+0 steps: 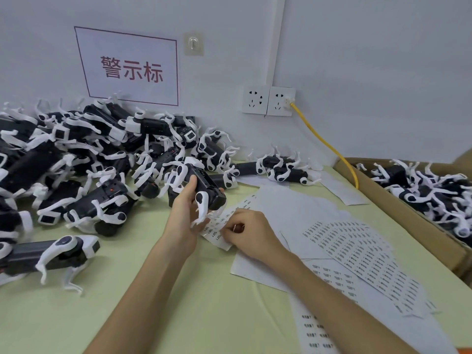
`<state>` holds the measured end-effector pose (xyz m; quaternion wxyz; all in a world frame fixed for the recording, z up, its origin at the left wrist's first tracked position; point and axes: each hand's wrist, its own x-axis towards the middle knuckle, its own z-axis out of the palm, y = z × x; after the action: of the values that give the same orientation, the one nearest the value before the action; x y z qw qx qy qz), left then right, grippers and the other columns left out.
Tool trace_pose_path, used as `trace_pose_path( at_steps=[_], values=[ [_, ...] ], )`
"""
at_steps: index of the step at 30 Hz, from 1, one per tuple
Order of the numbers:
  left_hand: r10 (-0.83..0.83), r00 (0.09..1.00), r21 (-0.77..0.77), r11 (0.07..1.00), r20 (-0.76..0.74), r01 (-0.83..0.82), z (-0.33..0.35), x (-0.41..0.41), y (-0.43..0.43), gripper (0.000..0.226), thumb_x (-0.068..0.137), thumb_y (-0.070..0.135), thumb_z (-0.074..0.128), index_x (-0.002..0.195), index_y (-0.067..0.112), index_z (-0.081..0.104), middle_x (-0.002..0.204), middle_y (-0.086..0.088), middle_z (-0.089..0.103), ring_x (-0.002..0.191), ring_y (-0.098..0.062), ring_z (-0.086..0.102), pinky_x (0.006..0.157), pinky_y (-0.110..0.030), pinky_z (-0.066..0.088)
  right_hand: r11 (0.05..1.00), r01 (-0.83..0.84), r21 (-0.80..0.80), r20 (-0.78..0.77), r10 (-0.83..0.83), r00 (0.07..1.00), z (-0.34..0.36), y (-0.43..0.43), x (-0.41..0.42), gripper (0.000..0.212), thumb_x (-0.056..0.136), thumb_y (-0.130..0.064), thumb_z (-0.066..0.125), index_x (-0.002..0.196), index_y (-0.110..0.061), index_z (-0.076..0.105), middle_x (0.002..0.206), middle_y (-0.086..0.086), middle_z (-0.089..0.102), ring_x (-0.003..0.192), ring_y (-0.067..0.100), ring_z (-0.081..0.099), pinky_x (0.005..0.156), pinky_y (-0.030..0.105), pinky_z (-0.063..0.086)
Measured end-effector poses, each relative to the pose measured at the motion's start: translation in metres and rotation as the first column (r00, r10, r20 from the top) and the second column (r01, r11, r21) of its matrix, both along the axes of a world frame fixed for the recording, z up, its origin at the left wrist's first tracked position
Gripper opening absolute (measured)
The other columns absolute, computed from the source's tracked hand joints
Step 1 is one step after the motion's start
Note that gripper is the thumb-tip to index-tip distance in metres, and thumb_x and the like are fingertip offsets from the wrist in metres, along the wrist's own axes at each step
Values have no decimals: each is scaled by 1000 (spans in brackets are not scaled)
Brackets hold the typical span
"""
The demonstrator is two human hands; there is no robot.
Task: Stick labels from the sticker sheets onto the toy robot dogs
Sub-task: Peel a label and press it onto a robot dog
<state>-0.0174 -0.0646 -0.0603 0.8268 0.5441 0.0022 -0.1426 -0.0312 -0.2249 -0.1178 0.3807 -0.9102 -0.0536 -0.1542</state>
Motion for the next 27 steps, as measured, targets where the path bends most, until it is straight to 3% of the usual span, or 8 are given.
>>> trace_pose_path(
  at_steps=[6, 10, 15, 18, 20, 23, 27],
  values=[
    [9, 1000, 10, 1000, -14, -9, -1, 2, -1, 55, 99, 60, 55, 134, 19, 67, 134, -2, 70, 134, -24, 59, 103, -34, 43, 999, 33, 23, -39, -32, 999, -2, 0, 4, 13, 82, -15, 74, 69, -15, 74, 75, -3, 65, 69, 7, 55, 64, 20, 42],
    [-3, 1000, 23, 1000, -7, 3, -2, 3, -2, 55, 99, 60, 54, 134, 21, 68, 137, -2, 68, 136, -24, 57, 97, -35, 41, 1000, 29, 11, -38, -28, 999, -2, -1, 4, 16, 83, -17, 74, 68, -22, 72, 75, -8, 64, 69, 3, 56, 65, 19, 41],
    [-12, 1000, -18, 1000, -2, 12, -3, 4, -1, 51, 99, 58, 55, 124, 17, 71, 137, -9, 67, 111, -20, 61, 94, -36, 36, 995, -64, 79, -20, 66, 998, -2, -4, -3, 6, 77, -14, 80, 77, -20, 80, 82, -6, 68, 63, 3, 56, 65, 16, 44],
    [-1, 1000, -46, 999, -14, 0, -4, 7, 0, 55, 99, 57, 56, 131, 15, 69, 136, -9, 68, 122, -22, 64, 107, -36, 42, 997, -74, -21, 41, 75, 996, -1, -2, -3, 5, 77, -9, 79, 76, -14, 79, 80, -3, 67, 63, 8, 55, 64, 21, 45],
    [-10, 1000, -59, 998, -16, 10, -5, 8, -1, 53, 99, 57, 57, 128, 15, 70, 135, -8, 69, 121, -23, 64, 108, -36, 40, 994, -72, -81, 66, 77, 995, 0, -2, -2, 7, 79, -10, 78, 73, -14, 78, 78, -4, 65, 67, 11, 57, 66, 26, 47],
    [-23, 1000, -42, 999, -4, 23, -5, 7, -2, 53, 100, 56, 55, 131, 16, 70, 131, -5, 72, 129, -25, 63, 116, -42, 39, 999, -45, -30, 39, 46, 998, -1, -3, 0, 11, 80, -10, 76, 71, -16, 76, 77, -5, 65, 72, 12, 60, 69, 27, 48],
    [-25, 1000, -26, 999, 6, 26, -6, 7, -3, 52, 101, 55, 53, 131, 17, 70, 130, -8, 72, 129, -29, 63, 117, -47, 39, 999, -16, 38, 1, 16, 1000, -3, -2, 3, 14, 84, -9, 73, 76, -19, 78, 80, -7, 67, 76, 8, 60, 69, 17, 43]
  ],
)
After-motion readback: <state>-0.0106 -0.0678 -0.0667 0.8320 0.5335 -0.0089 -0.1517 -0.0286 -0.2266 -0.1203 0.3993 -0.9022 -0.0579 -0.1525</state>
